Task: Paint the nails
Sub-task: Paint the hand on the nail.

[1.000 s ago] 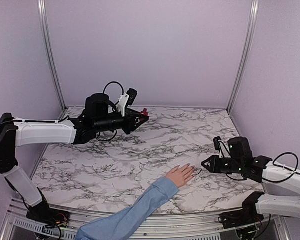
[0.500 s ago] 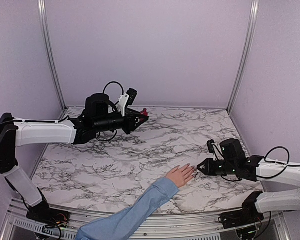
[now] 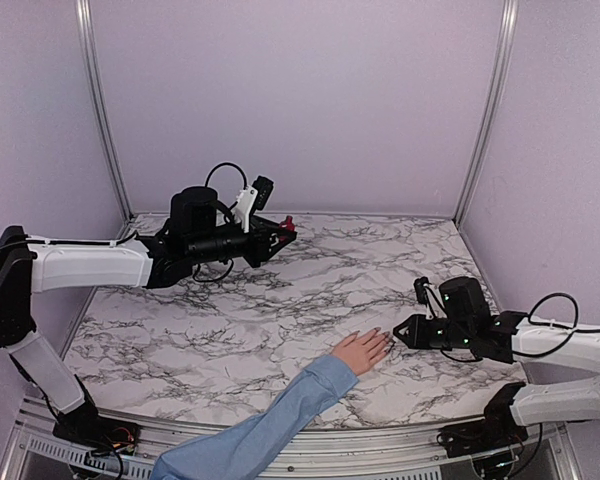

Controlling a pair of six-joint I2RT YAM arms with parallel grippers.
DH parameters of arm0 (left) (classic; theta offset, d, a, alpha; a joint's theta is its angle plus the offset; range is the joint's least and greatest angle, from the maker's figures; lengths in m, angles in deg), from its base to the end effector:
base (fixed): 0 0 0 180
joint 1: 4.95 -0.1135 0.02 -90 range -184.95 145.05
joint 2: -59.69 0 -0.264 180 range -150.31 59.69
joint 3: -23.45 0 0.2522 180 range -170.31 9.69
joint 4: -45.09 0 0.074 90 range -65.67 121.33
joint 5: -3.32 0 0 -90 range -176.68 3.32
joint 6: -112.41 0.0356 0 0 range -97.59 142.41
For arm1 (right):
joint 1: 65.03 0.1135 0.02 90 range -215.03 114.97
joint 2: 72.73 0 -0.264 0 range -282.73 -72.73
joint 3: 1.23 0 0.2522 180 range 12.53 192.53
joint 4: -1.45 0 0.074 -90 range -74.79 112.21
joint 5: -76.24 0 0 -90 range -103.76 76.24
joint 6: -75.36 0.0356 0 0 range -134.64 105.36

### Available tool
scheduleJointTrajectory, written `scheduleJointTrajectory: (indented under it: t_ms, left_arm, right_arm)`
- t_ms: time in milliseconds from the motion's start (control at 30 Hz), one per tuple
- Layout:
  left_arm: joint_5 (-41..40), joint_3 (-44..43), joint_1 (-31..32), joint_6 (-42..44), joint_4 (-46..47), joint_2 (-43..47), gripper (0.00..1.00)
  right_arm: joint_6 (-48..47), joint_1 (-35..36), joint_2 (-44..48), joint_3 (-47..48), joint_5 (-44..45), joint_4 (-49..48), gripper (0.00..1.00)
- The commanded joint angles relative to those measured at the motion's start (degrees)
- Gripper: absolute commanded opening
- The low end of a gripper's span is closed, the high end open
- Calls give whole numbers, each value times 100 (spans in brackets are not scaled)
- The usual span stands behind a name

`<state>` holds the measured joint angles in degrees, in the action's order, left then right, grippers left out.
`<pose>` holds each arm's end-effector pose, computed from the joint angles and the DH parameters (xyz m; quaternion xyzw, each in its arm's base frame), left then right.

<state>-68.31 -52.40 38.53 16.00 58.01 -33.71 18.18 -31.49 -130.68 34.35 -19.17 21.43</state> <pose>0.2706 -0.2721 0.2923 0.3333 0.6536 -0.3887 0.5574 0.1599 0.1100 0.1676 -0.0248 0.9136 0.2570 0.3141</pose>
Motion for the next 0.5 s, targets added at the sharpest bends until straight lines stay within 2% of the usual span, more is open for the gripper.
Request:
scheduleJointTrajectory:
  t_ms: [0, 467]
  left_arm:
    - [2, -199, -36, 70, 89, -24, 0]
    - [30, -234, -34, 68, 88, -54, 0]
  right_arm:
    - [29, 62, 35, 239, 180, -120, 0]
    - [33, 60, -76, 187, 170, -294, 0]
